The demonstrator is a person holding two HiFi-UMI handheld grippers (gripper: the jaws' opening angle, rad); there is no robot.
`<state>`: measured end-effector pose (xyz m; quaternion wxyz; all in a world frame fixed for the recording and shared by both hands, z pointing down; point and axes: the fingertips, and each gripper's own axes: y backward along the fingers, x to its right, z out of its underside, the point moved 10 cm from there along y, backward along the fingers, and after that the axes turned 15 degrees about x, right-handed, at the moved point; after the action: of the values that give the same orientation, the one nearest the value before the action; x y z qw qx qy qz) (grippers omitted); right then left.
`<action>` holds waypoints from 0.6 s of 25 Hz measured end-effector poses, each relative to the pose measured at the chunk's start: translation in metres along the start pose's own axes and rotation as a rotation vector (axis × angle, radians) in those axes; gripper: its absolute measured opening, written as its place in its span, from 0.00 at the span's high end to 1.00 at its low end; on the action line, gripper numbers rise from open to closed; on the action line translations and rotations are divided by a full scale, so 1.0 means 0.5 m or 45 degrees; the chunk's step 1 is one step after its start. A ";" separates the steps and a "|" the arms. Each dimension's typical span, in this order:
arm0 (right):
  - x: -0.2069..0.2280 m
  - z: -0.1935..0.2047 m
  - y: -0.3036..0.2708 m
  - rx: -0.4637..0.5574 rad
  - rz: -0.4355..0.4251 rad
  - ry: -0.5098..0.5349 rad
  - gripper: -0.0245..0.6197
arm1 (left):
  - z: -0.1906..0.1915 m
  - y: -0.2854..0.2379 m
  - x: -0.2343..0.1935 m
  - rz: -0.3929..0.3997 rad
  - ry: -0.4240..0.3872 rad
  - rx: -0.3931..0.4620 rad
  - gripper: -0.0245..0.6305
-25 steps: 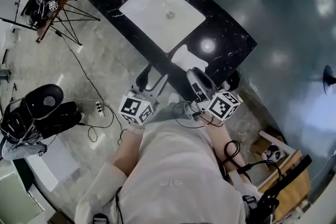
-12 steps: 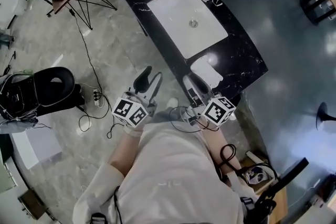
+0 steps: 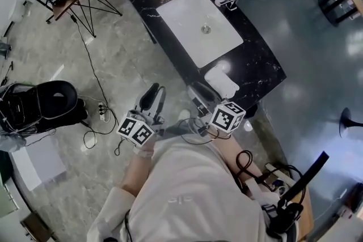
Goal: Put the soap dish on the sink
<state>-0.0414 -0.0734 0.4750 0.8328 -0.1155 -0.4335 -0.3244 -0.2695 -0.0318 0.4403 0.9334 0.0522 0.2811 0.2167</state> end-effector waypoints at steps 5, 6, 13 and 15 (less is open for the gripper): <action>0.009 0.005 -0.006 -0.032 0.019 -0.005 0.71 | 0.008 -0.003 0.011 0.000 0.038 -0.040 0.80; 0.010 0.005 -0.005 -0.033 0.025 -0.006 0.71 | 0.012 -0.003 0.013 0.007 0.046 -0.047 0.81; 0.017 0.001 -0.003 -0.048 0.064 0.003 0.71 | 0.044 -0.026 0.017 0.064 0.129 -0.096 0.85; 0.017 -0.001 -0.001 -0.052 0.071 0.008 0.71 | 0.045 -0.034 0.024 0.098 0.151 -0.102 0.88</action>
<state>-0.0377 -0.0780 0.4815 0.8403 -0.1434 -0.4209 -0.3102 -0.2419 -0.0416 0.4494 0.9075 0.0129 0.3247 0.2661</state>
